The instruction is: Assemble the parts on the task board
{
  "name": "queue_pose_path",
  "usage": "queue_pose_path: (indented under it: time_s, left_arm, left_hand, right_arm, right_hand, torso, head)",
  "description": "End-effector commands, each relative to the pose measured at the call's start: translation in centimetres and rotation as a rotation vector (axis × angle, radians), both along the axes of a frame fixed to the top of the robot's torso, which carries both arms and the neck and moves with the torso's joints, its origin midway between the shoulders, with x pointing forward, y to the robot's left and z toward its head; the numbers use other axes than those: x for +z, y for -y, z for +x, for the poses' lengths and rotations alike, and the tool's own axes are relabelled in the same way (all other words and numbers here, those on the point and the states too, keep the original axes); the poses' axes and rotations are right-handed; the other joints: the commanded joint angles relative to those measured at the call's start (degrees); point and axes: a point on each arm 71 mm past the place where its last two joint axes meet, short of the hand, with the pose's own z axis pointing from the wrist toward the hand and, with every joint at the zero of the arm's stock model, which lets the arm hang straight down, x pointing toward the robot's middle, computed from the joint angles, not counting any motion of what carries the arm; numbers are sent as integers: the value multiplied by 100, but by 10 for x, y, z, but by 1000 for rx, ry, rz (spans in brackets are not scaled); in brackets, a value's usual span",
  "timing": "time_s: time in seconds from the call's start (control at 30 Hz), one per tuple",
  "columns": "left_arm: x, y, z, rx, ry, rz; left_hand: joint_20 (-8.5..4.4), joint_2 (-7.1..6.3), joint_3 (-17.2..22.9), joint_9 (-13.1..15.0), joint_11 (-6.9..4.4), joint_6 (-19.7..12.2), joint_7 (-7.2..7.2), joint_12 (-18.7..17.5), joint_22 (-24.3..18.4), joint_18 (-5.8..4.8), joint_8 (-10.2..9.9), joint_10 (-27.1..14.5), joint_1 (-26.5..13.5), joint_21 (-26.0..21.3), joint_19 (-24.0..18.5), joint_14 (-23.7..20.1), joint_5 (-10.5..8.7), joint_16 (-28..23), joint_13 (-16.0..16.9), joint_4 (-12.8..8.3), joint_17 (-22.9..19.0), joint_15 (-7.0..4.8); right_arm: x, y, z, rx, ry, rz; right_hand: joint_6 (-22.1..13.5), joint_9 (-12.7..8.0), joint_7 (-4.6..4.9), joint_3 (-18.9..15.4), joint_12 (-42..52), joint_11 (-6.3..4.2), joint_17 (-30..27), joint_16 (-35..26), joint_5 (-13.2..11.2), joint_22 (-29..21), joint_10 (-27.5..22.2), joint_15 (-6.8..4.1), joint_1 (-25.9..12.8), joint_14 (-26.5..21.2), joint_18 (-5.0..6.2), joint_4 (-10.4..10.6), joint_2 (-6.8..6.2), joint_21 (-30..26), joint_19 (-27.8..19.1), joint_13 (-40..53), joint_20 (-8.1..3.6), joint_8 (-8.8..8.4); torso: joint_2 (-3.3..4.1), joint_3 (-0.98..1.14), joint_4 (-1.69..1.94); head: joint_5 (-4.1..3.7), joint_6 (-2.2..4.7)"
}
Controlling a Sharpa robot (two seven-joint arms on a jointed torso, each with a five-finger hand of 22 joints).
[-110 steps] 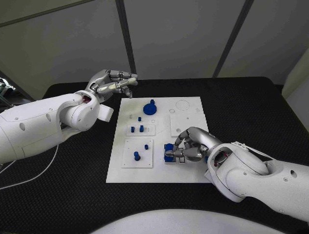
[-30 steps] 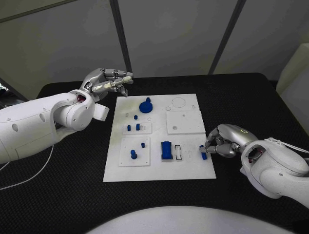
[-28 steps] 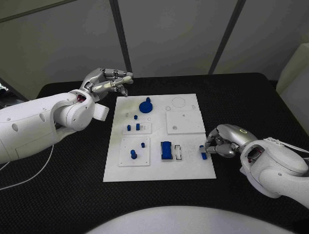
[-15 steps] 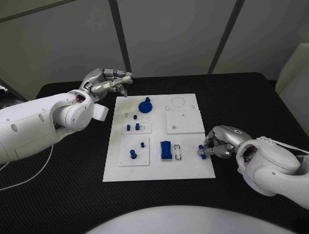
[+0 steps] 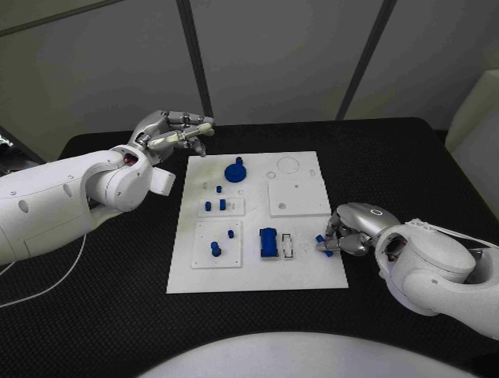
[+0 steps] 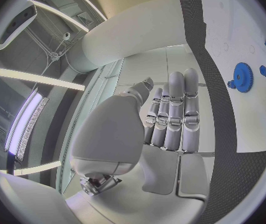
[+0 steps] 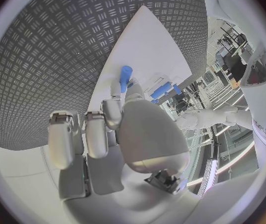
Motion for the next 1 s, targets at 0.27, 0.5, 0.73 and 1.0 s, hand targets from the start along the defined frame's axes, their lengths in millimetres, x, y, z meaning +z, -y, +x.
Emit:
queue_pose_path:
  time_s: [0.27, 0.5, 0.73, 1.0]
  left_arm:
    - [1, 1, 0, -10, 1, -9]
    - [1, 1, 0, -11, 1, -9]
    - [1, 1, 0, -11, 0, -9]
    - [1, 2, 0, -13, -2, -9]
  left_hand:
    - [-5, 14, -26, -4, -10, -46, -8, 34, -9, -108, 31, -36, 10, -39, -21, -20, -1, -22, -9, -20, -10, 6]
    - [-5, 15, -27, -5, -10, -47, -8, 35, -9, -108, 32, -37, 10, -40, -21, -20, -1, -22, -9, -20, -11, 6]
    - [-5, 15, -27, -5, -10, -47, -8, 35, -9, -108, 32, -37, 10, -40, -21, -20, -1, -22, -9, -20, -11, 6]
    - [-5, 15, -27, -5, -10, -47, -8, 35, -9, -108, 32, -37, 10, -40, -21, -20, -1, -22, -9, -20, -11, 6]
  right_arm:
    - [-11, -5, -5, 41, -22, -130]
    - [-5, -9, -9, 32, -1, -76]
    - [1, -12, -13, -26, -10, 50]
    - [5, -16, -16, -72, -20, 155]
  right_hand:
    - [57, -23, 2, 416, -132, -54, 554, -28, -357, 1494, -46, -51, 677, 410, -78, -374, 118, -11, 595, -40, -57, -139]
    - [54, -56, 34, 581, -177, -26, 557, -30, -159, 1497, -62, -30, 656, 411, -80, -388, 73, -7, 598, -53, -41, -242]
    - [98, -69, 32, 863, -183, -31, 582, -20, 373, 1509, -47, -30, 548, 417, -86, -329, -61, 17, 615, -39, -35, -338]
    - [99, -91, 49, 1123, -189, -19, 604, -10, 664, 1509, -28, -20, 370, 422, -86, -193, -236, 18, 616, -29, -26, -450]
  torso:
    - [2, 4, -1]
    - [0, -1, -7]
    - [1, -3, 4]
    - [-2, -12, 12]
  head:
    - [17, -11]
    - [21, -7]
    - [35, -9]
    - [40, -14]
